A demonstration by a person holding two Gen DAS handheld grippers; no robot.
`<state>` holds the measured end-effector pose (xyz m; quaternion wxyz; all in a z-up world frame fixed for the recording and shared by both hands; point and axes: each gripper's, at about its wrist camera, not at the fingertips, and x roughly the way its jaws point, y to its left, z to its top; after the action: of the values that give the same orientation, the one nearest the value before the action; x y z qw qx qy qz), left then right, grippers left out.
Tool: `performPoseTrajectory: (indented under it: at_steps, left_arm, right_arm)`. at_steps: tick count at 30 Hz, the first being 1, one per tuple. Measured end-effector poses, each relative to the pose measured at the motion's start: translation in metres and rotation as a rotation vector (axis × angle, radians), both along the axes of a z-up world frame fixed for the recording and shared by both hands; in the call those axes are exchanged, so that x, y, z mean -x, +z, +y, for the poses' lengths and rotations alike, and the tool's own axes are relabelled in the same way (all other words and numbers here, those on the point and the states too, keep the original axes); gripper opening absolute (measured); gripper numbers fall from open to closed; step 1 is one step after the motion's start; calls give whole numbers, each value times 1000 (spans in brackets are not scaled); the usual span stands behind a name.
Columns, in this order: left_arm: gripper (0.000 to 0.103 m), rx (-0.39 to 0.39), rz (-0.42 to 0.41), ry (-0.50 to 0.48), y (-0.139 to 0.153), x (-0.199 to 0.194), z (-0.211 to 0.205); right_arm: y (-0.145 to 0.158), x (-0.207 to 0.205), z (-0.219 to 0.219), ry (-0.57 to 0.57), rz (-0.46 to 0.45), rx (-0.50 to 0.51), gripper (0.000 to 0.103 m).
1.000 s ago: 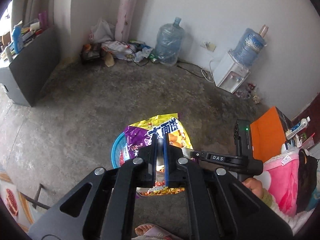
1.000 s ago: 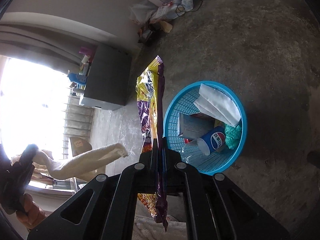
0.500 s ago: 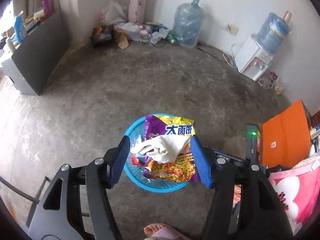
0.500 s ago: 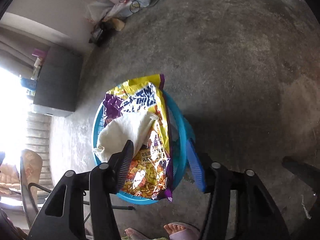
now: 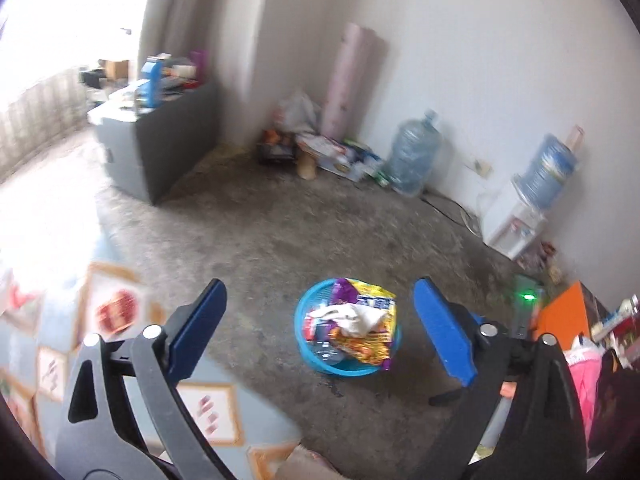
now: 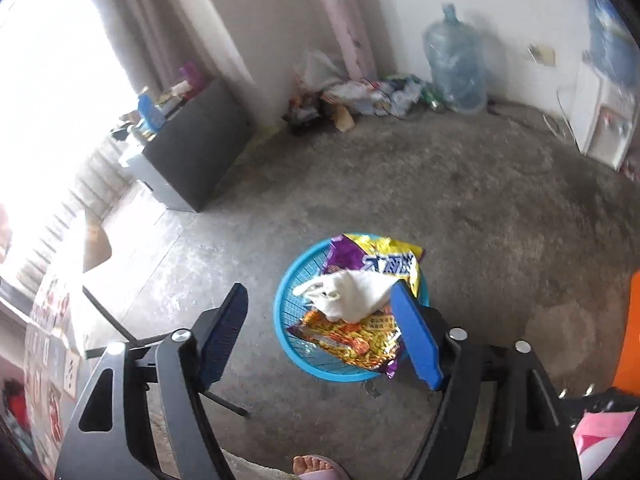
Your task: Collect trash
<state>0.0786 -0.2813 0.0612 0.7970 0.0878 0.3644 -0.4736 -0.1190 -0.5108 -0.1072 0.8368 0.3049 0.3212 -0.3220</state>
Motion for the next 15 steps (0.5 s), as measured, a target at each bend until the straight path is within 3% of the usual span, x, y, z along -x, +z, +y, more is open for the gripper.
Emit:
performPoseTrajectory:
  at_steps: [4,8,12,15]
  left_arm:
    - [94,-2,-64,191,20,4,69]
    - [94,-41,-112,425,24,6,133]
    - [94,-104,-170,661,16,11,196]
    - [94,-132,-140,741,6,19,233]
  right_arm:
    - [64,-13,63,97,-42,193,96]
    - [108,-20,125,207,-113,335,97]
    - [130,-27,181,291,-134,417,97]
    - [130,-33,215,352,-104,427,97]
